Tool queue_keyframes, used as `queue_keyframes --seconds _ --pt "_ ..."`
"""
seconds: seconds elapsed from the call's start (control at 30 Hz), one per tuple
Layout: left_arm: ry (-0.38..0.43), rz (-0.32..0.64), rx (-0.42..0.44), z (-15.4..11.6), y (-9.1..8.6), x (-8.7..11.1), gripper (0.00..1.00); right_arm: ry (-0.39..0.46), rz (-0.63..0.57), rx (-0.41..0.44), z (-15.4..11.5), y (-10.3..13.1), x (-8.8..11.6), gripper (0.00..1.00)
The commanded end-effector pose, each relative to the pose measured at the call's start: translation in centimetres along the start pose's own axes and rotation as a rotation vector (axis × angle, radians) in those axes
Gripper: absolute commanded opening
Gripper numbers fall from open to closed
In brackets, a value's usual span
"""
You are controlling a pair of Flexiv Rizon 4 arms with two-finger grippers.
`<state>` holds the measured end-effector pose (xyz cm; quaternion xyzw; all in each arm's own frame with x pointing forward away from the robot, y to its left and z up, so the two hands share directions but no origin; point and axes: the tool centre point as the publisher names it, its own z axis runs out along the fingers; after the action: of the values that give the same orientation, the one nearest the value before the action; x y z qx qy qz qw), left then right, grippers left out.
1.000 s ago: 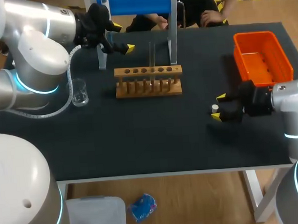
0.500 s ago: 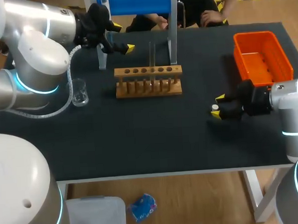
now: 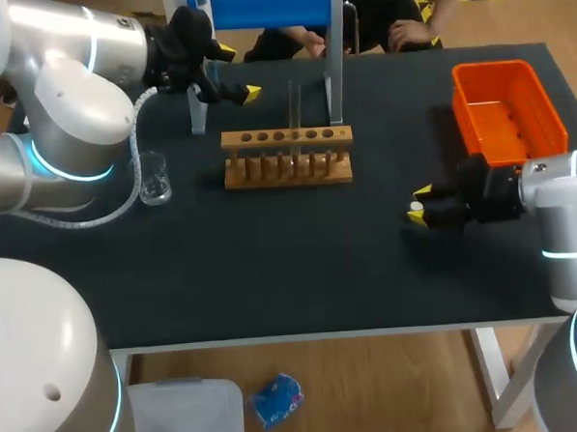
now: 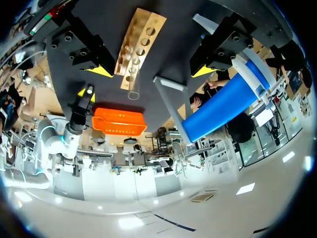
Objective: Invert the test tube, pick up the pipette, mount the tip to pipette, aspirate from beaker and dispense into the tube, eject the tip, return the pipette, and cap with the stopper.
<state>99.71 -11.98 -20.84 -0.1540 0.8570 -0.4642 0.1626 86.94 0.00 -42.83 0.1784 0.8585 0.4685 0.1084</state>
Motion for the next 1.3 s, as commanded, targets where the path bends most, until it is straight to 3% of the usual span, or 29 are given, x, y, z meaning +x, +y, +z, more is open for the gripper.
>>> queue_keyframes --seconds 0.03,0.13,0.23,0.27,0.3,0.6,0.87,1.03,1.3 --pt "0.003 -0.001 -0.004 0.0 -0.1 -0.1 1.0 -0.003 0.0 0.002 0.2 0.0 0.0 0.46" --pt "0.003 -0.001 -0.004 0.0 -0.1 -0.1 1.0 -0.004 0.001 0.002 0.2 -0.1 0.0 0.37" --pt "0.003 -0.001 -0.004 0.0 -0.1 -0.1 1.0 -0.005 0.002 0.003 0.1 -0.1 0.0 0.18" --pt "0.003 -0.001 -0.004 0.0 -0.1 -0.1 1.0 -0.006 0.002 0.002 0.1 -0.1 0.0 0.05" --pt "0.003 -0.001 -0.004 0.0 -0.1 -0.1 1.0 -0.007 0.002 0.002 0.0 -0.1 0.0 0.0" --pt "0.003 -0.001 -0.004 0.0 -0.1 -0.1 1.0 -0.012 -0.001 -0.004 -0.3 0.1 0.0 0.0" --pt "0.003 -0.001 -0.004 0.0 -0.1 -0.1 1.0 -0.006 -0.014 -0.011 -1.3 1.7 0.3 0.0" --pt "0.003 -0.001 -0.004 0.0 -0.1 -0.1 1.0 -0.003 -0.03 -0.012 -2.9 4.8 0.3 0.0" --pt "0.003 -0.001 -0.004 0.0 -0.1 -0.1 1.0 -0.002 -0.046 -0.005 -5.8 11.7 0.2 0.0"
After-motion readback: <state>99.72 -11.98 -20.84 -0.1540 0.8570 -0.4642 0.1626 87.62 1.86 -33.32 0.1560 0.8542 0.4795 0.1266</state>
